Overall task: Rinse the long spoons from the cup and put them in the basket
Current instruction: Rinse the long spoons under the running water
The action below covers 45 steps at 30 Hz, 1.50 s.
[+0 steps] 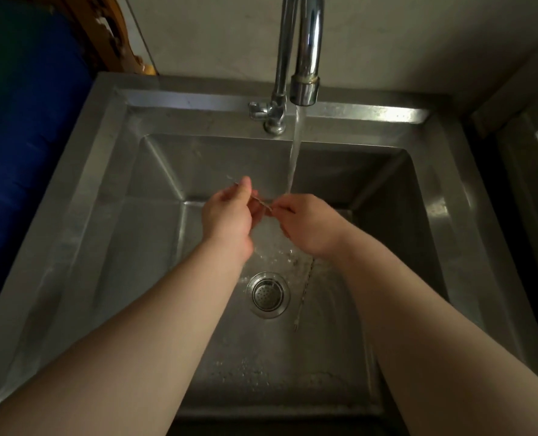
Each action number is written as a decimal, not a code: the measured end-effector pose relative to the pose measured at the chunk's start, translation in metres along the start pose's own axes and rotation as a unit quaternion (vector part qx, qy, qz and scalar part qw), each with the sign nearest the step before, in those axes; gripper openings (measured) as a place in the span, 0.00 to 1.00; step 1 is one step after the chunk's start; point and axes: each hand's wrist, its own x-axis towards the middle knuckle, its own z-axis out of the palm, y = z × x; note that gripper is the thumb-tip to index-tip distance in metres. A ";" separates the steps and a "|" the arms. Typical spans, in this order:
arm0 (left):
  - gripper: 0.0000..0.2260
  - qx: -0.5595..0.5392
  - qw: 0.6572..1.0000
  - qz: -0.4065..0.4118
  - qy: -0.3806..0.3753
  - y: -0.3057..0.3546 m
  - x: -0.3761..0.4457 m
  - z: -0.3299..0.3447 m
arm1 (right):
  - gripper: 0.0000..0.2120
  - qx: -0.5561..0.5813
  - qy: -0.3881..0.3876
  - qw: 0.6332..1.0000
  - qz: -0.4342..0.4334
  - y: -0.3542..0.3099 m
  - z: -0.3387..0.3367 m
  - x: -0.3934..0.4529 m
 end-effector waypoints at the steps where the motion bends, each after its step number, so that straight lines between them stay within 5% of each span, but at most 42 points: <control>1: 0.10 -0.018 1.000 -0.012 0.015 0.001 0.003 0.000 | 0.12 -0.014 0.004 1.000 0.011 0.002 -0.005 0.000; 8: 0.08 -0.105 0.991 -0.073 -0.032 -0.002 0.001 0.015 | 0.14 -0.013 0.123 0.991 0.043 0.013 -0.020 0.000; 12: 0.07 -0.068 0.989 -0.105 -0.080 -0.015 -0.010 0.020 | 0.11 -0.039 0.116 0.992 0.037 0.012 -0.017 0.004; 20: 0.11 0.038 0.997 -0.044 -0.042 -0.024 -0.009 0.015 | 0.09 -0.060 0.131 0.990 0.012 0.007 -0.012 -0.005; 24: 0.09 -0.020 0.997 -0.081 -0.001 -0.025 -0.005 0.013 | 0.15 -0.073 0.145 0.986 0.036 -0.009 -0.002 -0.006; 28: 0.08 -0.079 0.985 -0.149 -0.024 -0.027 -0.003 0.007 | 0.06 -0.161 0.132 0.978 0.021 -0.023 0.009 -0.002; 38: 0.07 -0.190 0.926 -0.303 -0.116 -0.018 -0.011 0.012 | 0.09 0.067 0.182 0.981 -0.018 -0.019 0.017 -0.003; 45: 0.06 -0.067 0.953 -0.275 -0.107 -0.032 -0.006 -0.006 | 0.04 0.097 0.210 0.973 -0.026 -0.022 0.021 -0.003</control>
